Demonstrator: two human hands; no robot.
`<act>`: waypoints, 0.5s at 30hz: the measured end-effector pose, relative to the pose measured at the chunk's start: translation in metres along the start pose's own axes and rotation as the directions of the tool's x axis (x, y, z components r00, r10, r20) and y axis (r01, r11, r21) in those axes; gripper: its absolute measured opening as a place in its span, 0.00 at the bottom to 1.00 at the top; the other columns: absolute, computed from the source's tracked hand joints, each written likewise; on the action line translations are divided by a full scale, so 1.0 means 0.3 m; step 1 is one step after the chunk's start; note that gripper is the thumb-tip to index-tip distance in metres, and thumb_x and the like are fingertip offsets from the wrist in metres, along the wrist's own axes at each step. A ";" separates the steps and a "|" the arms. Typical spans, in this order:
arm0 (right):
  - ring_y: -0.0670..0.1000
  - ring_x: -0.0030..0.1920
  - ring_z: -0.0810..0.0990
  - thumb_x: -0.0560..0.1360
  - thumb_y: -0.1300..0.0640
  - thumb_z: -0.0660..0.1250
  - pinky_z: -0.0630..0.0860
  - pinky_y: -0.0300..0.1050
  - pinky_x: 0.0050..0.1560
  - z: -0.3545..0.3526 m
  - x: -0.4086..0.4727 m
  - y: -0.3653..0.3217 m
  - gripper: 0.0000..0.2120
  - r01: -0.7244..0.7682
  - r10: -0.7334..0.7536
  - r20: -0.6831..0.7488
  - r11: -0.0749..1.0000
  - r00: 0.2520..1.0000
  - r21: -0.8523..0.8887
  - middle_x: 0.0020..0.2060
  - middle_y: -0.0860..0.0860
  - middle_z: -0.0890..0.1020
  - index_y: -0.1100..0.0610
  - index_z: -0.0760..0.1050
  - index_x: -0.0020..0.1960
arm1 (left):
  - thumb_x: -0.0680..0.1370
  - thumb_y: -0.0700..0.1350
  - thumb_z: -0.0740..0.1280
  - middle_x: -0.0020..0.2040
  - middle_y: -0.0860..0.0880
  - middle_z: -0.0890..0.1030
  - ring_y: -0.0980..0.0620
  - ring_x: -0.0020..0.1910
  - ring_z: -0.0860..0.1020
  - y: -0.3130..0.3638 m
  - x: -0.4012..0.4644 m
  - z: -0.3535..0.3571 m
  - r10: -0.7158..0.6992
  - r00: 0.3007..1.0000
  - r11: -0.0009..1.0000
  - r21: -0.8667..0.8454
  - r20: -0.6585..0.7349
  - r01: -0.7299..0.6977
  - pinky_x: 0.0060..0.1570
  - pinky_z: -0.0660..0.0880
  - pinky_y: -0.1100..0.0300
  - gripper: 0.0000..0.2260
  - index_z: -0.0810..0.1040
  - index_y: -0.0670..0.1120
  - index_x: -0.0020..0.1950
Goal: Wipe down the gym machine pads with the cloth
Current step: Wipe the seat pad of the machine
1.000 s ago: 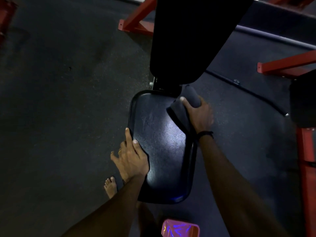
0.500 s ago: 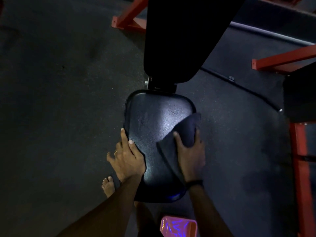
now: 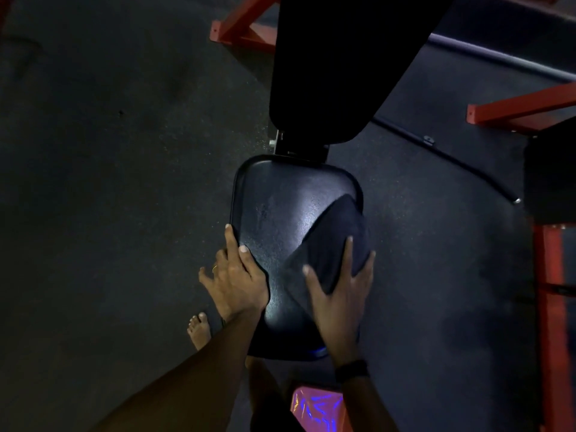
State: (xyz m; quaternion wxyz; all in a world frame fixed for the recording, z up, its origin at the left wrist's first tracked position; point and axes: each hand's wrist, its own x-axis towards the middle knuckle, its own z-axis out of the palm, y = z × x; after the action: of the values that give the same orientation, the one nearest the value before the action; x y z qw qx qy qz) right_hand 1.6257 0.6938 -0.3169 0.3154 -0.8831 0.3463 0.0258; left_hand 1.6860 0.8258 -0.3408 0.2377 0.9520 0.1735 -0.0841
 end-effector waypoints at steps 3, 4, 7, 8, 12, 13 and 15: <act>0.63 0.79 0.54 0.67 0.23 0.62 0.62 0.60 0.73 -0.005 -0.049 0.014 0.49 -0.039 0.039 0.019 0.999 0.999 -0.018 0.80 0.61 0.49 0.37 0.46 0.80 | 0.84 0.52 0.45 0.58 0.42 0.81 0.40 0.53 0.80 0.006 0.000 0.000 0.002 1.000 1.000 -0.006 -0.011 -0.002 0.69 0.62 0.36 0.25 0.59 0.48 0.80; 0.63 0.78 0.55 0.66 0.22 0.63 0.63 0.62 0.72 -0.010 -0.012 -0.001 0.50 -0.072 0.073 0.031 0.997 0.997 -0.026 0.80 0.61 0.49 0.37 0.45 0.80 | 0.84 0.52 0.45 0.58 0.42 0.81 0.41 0.53 0.80 0.006 -0.001 0.001 0.001 1.000 1.000 -0.003 -0.012 -0.002 0.69 0.62 0.36 0.25 0.59 0.48 0.80; 0.64 0.76 0.61 0.67 0.23 0.64 0.68 0.67 0.68 -0.022 0.195 -0.069 0.50 -0.104 0.105 0.034 0.994 0.994 -0.018 0.79 0.60 0.55 0.37 0.44 0.80 | 0.84 0.52 0.45 0.58 0.43 0.81 0.42 0.53 0.80 0.001 -0.001 0.004 0.002 1.000 1.000 -0.003 -0.004 -0.002 0.68 0.63 0.35 0.25 0.59 0.48 0.80; 0.64 0.74 0.64 0.68 0.24 0.64 0.69 0.68 0.67 -0.020 0.286 -0.094 0.49 -0.088 0.088 0.018 0.996 0.996 -0.013 0.77 0.61 0.59 0.38 0.45 0.80 | 0.84 0.52 0.45 0.58 0.43 0.81 0.42 0.53 0.80 0.000 -0.003 0.004 0.002 1.000 1.000 0.000 -0.006 -0.002 0.68 0.63 0.35 0.25 0.59 0.48 0.80; 0.64 0.69 0.71 0.69 0.22 0.61 0.71 0.62 0.67 -0.001 0.573 -0.169 0.45 -0.085 0.085 -0.004 0.995 0.996 -0.051 0.71 0.62 0.70 0.44 0.57 0.79 | 0.84 0.52 0.45 0.58 0.43 0.81 0.42 0.54 0.80 -0.001 -0.001 0.004 0.002 1.000 1.000 0.001 0.002 -0.002 0.69 0.62 0.36 0.25 0.58 0.49 0.81; 0.64 0.68 0.72 0.69 0.22 0.59 0.71 0.61 0.66 0.002 0.586 -0.172 0.44 -0.070 0.070 -0.004 0.995 0.998 -0.066 0.70 0.61 0.72 0.45 0.60 0.78 | 0.84 0.52 0.45 0.58 0.43 0.81 0.42 0.54 0.80 -0.001 -0.001 0.004 0.003 1.000 1.000 0.001 0.003 -0.003 0.69 0.62 0.36 0.25 0.58 0.49 0.81; 0.63 0.70 0.71 0.72 0.24 0.59 0.71 0.62 0.66 -0.005 0.526 -0.157 0.41 -0.002 0.002 -0.007 0.997 1.000 -0.075 0.72 0.60 0.69 0.44 0.59 0.78 | 0.84 0.52 0.45 0.58 0.43 0.81 0.42 0.54 0.80 0.001 -0.001 0.003 0.006 1.000 1.000 -0.004 0.001 -0.006 0.69 0.62 0.36 0.25 0.58 0.49 0.80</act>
State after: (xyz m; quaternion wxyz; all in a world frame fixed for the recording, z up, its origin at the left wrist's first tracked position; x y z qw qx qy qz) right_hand 1.7748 0.6254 -0.3318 0.2808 -0.8941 0.3470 0.0362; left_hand 1.6858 0.8251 -0.3413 0.2400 0.9520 0.1709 -0.0834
